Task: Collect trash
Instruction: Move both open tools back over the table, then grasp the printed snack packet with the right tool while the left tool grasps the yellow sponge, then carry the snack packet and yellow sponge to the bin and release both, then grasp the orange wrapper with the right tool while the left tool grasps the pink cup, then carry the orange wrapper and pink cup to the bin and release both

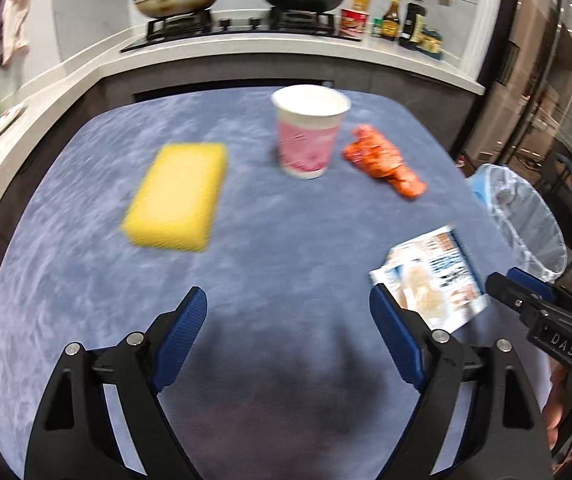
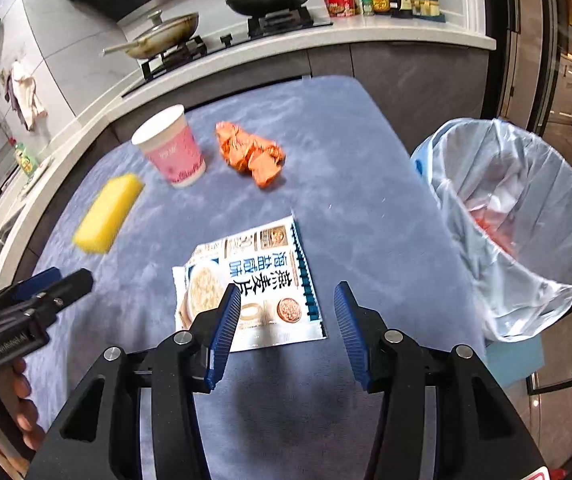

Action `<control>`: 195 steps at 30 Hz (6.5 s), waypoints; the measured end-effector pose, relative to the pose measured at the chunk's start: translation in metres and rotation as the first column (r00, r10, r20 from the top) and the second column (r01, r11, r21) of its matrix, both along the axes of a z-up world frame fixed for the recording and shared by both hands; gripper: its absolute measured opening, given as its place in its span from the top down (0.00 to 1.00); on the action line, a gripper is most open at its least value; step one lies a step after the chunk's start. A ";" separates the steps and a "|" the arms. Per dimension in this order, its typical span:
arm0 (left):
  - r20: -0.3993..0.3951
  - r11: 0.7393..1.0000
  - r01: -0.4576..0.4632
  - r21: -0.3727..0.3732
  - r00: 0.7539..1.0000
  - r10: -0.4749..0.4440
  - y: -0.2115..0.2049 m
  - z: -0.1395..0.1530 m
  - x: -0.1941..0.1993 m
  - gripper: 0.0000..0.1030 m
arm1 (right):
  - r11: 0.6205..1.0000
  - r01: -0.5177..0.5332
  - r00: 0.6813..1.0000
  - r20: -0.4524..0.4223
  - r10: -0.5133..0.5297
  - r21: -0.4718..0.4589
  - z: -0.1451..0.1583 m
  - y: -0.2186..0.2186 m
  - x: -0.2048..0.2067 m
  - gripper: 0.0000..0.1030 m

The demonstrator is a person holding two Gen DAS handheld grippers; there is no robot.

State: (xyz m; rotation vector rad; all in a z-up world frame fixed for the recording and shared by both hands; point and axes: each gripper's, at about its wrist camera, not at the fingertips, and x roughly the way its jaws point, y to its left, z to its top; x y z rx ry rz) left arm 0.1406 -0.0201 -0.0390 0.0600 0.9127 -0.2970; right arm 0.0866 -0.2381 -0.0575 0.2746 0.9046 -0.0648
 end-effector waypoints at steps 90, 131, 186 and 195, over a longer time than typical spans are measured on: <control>-0.001 0.864 0.503 -0.040 0.864 -0.503 -0.332 0.012 -0.001 0.33 | 0.839 0.519 0.853 0.047 -0.519 -0.164 0.023 -0.269 -0.048 0.99; 0.046 0.935 0.354 -0.036 0.935 -0.352 -0.279 0.029 0.025 0.13 | 0.932 0.358 0.928 0.132 -0.350 -0.046 0.049 -0.198 -0.016 0.67; 0.012 0.998 -0.005 -0.066 1.000 0.006 -0.037 0.018 0.163 0.92 | 0.997 -0.034 0.995 0.090 0.041 -0.075 0.025 0.002 0.123 0.75; 0.113 0.981 0.164 -0.107 0.982 -0.152 -0.084 0.075 0.093 0.95 | 0.990 0.140 0.982 0.136 -0.135 -0.031 0.050 -0.070 0.052 0.75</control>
